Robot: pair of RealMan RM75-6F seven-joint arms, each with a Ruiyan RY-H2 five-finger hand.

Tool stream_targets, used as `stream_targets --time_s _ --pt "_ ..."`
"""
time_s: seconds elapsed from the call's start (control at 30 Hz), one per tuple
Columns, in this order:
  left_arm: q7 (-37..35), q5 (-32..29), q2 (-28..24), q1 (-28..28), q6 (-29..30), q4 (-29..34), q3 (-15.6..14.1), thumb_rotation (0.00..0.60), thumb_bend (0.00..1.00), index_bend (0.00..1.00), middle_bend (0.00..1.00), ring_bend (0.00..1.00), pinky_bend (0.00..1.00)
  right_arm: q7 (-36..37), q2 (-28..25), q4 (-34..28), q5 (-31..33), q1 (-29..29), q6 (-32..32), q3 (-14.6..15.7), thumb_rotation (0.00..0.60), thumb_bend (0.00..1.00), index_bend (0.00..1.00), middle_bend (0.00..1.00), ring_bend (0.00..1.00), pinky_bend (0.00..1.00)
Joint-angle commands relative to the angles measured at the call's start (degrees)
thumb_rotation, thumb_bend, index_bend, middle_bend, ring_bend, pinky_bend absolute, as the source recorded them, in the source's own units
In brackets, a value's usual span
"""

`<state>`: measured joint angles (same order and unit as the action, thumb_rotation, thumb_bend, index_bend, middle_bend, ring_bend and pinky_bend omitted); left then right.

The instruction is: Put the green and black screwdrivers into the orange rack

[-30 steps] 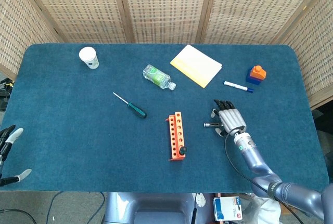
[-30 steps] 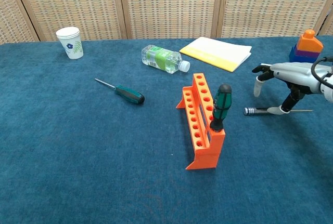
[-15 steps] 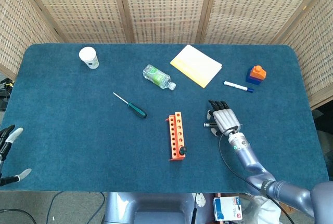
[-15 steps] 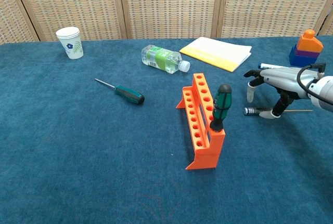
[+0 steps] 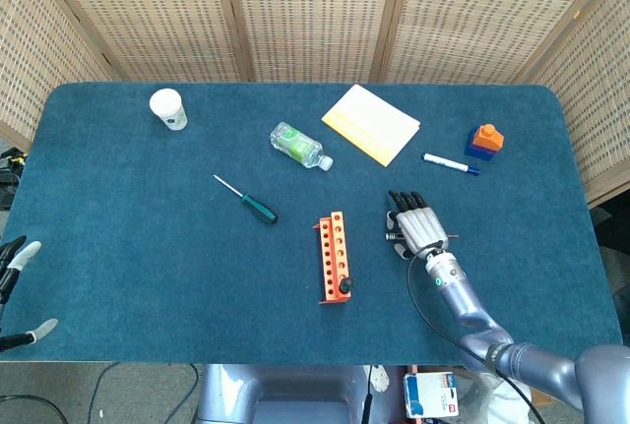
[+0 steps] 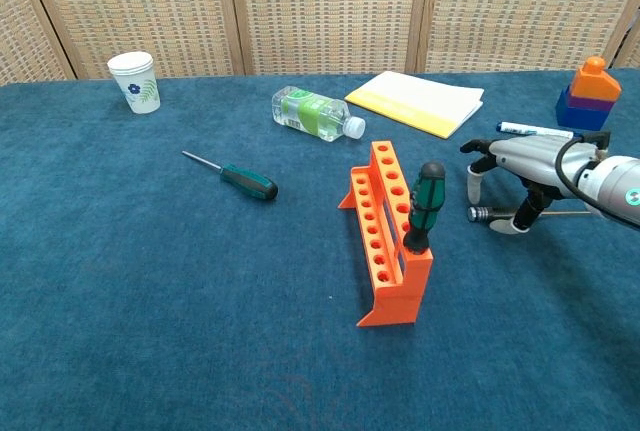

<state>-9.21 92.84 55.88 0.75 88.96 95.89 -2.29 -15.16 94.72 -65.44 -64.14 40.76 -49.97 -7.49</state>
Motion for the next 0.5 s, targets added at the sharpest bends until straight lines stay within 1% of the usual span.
stream_targets --time_s 0.03,0.5 --pt "0.0 0.0 0.0 0.0 -0.1 0.0 0.0 0.600 0.00 0.00 0.00 0.00 0.00 -0.2 0.2 0.2 -0.1 0.0 0.3 -0.1 0.600 0.27 0.42 0.00 0.00 0.00" --pt "0.1 -0.1 0.0 0.2 -0.4 -0.1 0.0 0.600 0.00 0.00 0.00 0.00 0.00 -0.3 -0.4 0.5 0.3 -0.4 1.1 -0.4 0.600 0.28 0.46 0.00 0.00 0.00"
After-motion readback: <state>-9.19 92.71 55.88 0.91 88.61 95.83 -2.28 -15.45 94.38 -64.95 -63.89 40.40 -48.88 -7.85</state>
